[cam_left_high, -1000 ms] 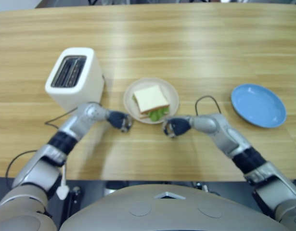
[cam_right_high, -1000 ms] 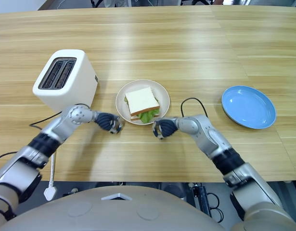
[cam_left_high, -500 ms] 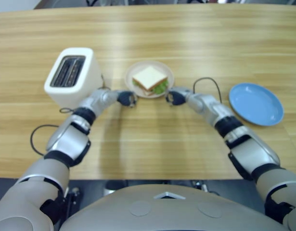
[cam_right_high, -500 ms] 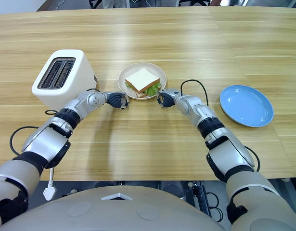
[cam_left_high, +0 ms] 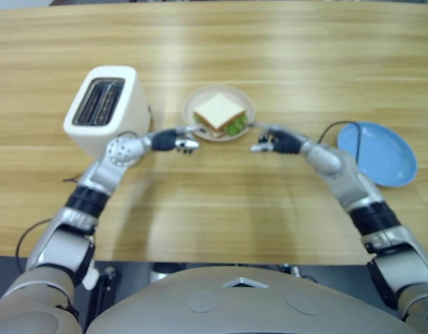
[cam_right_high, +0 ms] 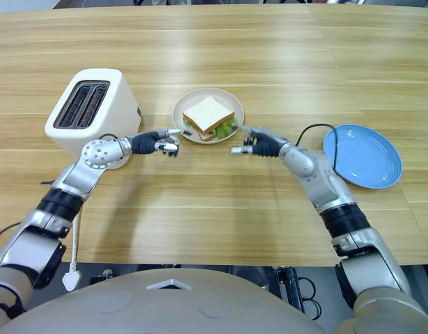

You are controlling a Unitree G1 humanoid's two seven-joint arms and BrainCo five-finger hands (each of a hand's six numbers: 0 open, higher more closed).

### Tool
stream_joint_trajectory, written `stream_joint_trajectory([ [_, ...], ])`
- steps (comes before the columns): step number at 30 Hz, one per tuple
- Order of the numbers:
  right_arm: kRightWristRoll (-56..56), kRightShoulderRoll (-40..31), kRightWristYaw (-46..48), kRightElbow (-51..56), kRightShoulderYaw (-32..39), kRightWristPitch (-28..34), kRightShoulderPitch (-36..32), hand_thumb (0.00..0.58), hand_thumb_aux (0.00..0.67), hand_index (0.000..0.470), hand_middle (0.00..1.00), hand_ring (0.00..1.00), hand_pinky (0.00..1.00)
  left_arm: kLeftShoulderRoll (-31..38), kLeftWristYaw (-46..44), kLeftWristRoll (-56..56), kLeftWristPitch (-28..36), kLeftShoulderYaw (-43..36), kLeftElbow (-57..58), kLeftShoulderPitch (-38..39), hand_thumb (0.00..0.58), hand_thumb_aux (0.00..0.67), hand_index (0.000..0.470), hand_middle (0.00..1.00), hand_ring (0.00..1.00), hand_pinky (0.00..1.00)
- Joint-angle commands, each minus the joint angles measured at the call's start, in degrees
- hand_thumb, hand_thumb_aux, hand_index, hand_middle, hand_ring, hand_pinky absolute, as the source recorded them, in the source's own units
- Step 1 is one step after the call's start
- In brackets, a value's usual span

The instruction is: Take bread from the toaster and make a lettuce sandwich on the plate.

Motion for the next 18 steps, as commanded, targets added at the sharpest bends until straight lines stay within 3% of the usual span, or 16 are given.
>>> stream_joint_trajectory([
  [1, 9.1, 7.7, -6.9, -7.0, -9.1, 6.2, 2.1, 0.0, 0.0, 0.0, 0.0, 0.0, 0.0, -4.3, 5.4, -9.1, 9.3, 8.4, -9.2, 3.5, 0.0, 0.0, 0.0, 0.0, 0.0, 0.0],
  [7, 9.2, 17.2, -14.0, 2.0, -10.7, 3.7, 3.2, 0.0, 0.0, 0.0, 0.0, 0.0, 0.0, -17.4, 20.1, -14.2, 13.3, 17.5, -5.4, 6.5, 0.0, 0.0, 0.0, 0.0, 0.0, 0.0],
  [12, 12.0, 25.1, -19.0, 13.3, -13.1, -3.7, 3.3, 0.0, 0.0, 0.0, 0.0, 0.0, 0.0, -24.4, 26.7, -12.6, 5.6, 19.7, 6.4, 6.7, 0.0, 0.0, 0.0, 0.0, 0.0, 0.0],
  [18, 12.0, 28.2, -20.2, 22.1, -13.1, -9.2, 2.8, 0.0, 0.0, 0.0, 0.0, 0.0, 0.0, -25.8, 31.6, -8.7, -2.8, 19.8, 20.2, 3.8, 0.0, 0.0, 0.0, 0.0, 0.0, 0.0],
])
